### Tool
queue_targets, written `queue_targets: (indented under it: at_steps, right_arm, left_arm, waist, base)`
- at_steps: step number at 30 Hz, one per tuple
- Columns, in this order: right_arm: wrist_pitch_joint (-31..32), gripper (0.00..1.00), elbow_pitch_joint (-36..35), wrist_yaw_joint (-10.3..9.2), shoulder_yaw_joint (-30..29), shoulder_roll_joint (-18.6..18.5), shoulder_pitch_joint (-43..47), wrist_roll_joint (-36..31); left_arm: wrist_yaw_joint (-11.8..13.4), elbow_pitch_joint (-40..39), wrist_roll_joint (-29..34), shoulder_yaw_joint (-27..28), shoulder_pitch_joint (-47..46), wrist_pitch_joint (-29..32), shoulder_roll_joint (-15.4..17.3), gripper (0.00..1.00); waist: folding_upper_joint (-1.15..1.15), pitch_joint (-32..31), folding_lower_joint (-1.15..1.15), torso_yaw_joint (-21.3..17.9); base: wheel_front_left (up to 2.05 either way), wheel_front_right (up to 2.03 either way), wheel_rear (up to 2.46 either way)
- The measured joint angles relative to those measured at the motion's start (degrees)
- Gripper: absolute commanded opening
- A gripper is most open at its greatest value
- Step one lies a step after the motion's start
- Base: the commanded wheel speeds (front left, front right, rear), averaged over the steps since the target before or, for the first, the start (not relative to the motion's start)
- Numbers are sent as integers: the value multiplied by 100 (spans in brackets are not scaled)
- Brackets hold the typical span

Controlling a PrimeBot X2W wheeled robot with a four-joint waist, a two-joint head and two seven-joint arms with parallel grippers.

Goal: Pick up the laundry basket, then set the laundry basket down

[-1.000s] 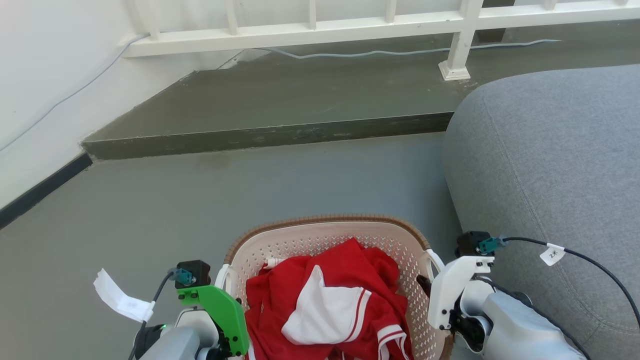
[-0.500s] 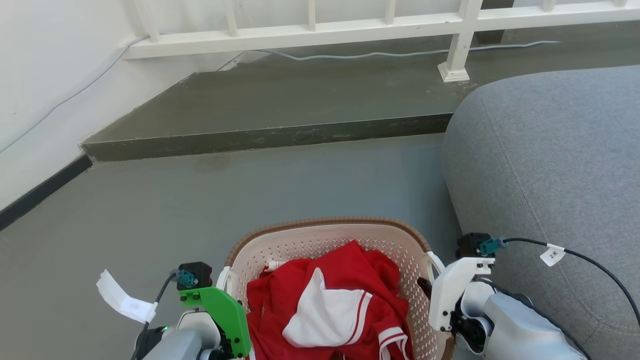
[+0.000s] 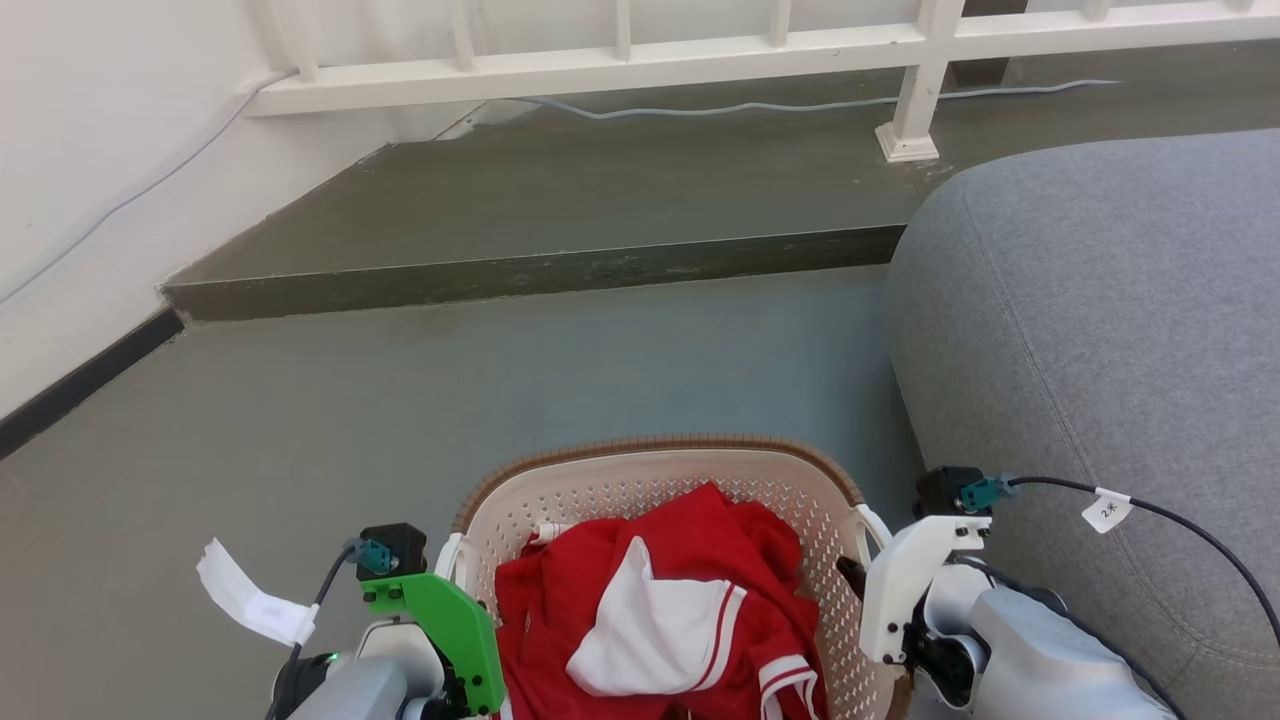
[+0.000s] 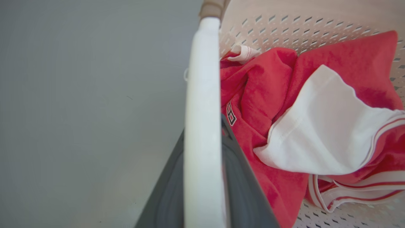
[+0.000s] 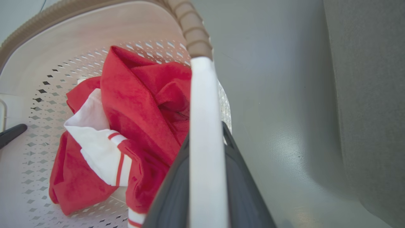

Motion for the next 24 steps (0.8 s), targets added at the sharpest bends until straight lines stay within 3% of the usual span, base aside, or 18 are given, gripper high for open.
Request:
queue_targets:
  at_steps: [24]
  right_arm:
    - [0, 0, 8, 0, 169, -48, -79, 108]
  left_arm:
    - [104, -98, -208, -155, 0, -60, 19, 0]
  waist:
    - [0, 92, 0, -14]
  base:
    - [0, 0, 0]
